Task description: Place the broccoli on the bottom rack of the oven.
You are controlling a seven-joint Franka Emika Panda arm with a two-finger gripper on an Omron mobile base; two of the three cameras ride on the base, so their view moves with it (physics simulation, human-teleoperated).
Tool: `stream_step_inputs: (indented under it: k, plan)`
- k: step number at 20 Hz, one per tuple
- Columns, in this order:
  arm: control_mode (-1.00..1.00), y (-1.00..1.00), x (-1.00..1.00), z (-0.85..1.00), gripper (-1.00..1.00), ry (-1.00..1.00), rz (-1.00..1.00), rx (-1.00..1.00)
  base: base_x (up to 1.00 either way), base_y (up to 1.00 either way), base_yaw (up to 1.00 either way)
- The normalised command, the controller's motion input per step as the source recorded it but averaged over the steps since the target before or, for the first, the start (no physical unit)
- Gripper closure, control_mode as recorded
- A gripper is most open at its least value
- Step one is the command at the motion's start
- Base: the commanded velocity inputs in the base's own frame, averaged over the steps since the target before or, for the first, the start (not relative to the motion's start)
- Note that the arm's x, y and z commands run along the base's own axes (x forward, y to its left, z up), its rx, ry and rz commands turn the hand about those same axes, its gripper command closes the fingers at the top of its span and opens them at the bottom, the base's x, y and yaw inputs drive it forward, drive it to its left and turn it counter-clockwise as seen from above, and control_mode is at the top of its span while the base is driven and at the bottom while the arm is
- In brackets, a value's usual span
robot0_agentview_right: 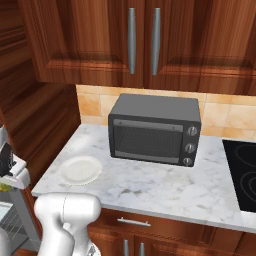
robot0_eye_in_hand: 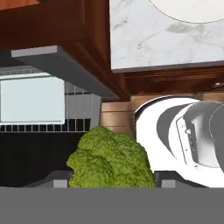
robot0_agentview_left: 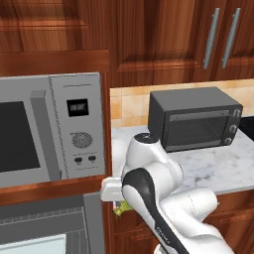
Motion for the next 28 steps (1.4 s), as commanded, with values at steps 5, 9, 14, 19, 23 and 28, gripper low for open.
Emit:
stream_step_inputs:
  k: [5,9,14,19,23,28]
  plan:
    - [-1.00,1.00,-0.44,-0.62,1.00,-0.21,0.06,-0.28,0.00,0.00,0.00]
    - [-1.00,1.00,0.00,-0.64,1.00,-0.10,0.08,-0.15,0.00,0.00,0.00]
    - [-1.00,1.00,0.00,-0.64,1.00,-0.07,0.06,-0.02,0.00,0.00,0.00]
    - [-1.00,1.00,0.16,-0.84,1.00,-0.05,0.07,0.00,0.00,0.00,0.00]
    - [-1.00,1.00,0.44,-0.75,1.00,0.00,0.06,0.00,0.00,0.00,0.00]
    - [-1.00,0.99,0.40,-0.31,1.00,0.00,0.03,-0.06,0.00,0.00,0.00]
